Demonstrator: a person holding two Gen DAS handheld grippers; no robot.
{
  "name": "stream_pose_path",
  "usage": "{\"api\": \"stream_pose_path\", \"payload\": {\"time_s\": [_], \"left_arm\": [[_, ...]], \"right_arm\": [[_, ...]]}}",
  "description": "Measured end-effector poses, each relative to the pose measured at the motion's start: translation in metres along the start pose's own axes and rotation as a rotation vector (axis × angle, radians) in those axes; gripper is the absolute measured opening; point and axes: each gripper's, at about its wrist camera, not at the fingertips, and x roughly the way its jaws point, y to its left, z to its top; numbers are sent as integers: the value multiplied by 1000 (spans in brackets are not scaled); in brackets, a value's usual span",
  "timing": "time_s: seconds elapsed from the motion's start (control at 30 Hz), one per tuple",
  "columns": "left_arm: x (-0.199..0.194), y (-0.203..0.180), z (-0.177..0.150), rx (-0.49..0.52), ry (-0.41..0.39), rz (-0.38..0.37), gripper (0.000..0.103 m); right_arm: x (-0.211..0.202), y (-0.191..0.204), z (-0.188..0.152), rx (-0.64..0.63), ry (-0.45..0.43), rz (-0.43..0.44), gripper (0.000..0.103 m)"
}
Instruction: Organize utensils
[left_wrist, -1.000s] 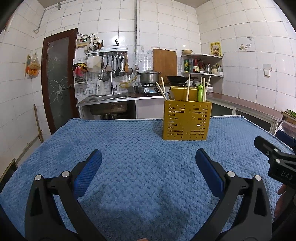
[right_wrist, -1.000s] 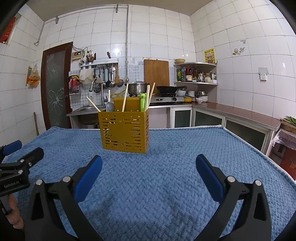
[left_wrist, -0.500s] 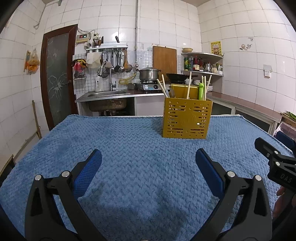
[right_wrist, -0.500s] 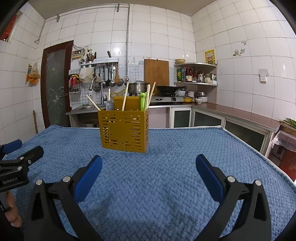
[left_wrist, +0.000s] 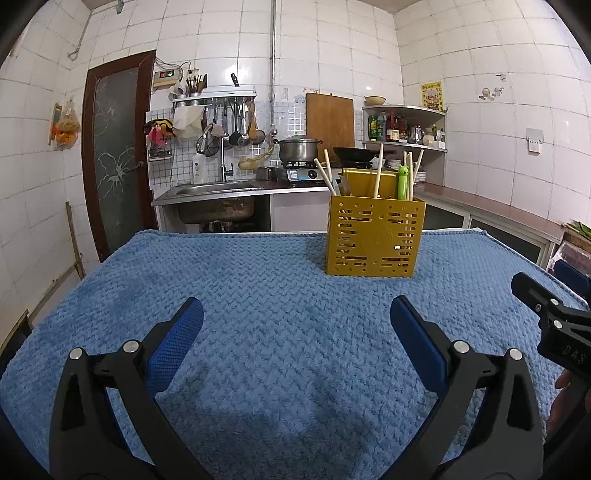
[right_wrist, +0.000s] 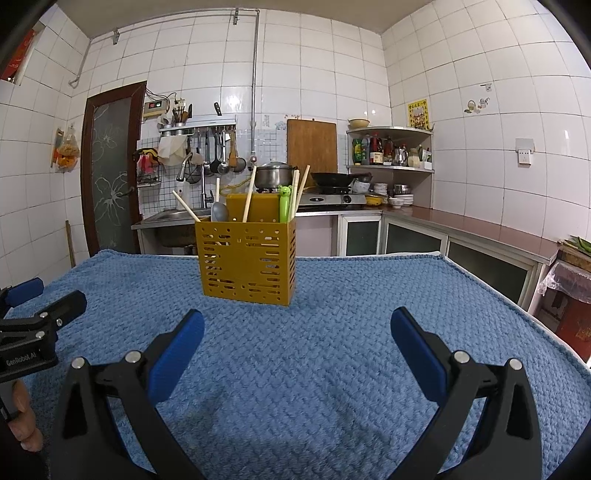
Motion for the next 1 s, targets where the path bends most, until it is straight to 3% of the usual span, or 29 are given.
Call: {"api": "stream_pose_path", "payload": {"time_s": [1.0], "left_arm": [[-7,-4,1,19,-24,-1,98]], "right_arm": [[-2,0,1,-4,-8,-9,99]]}}
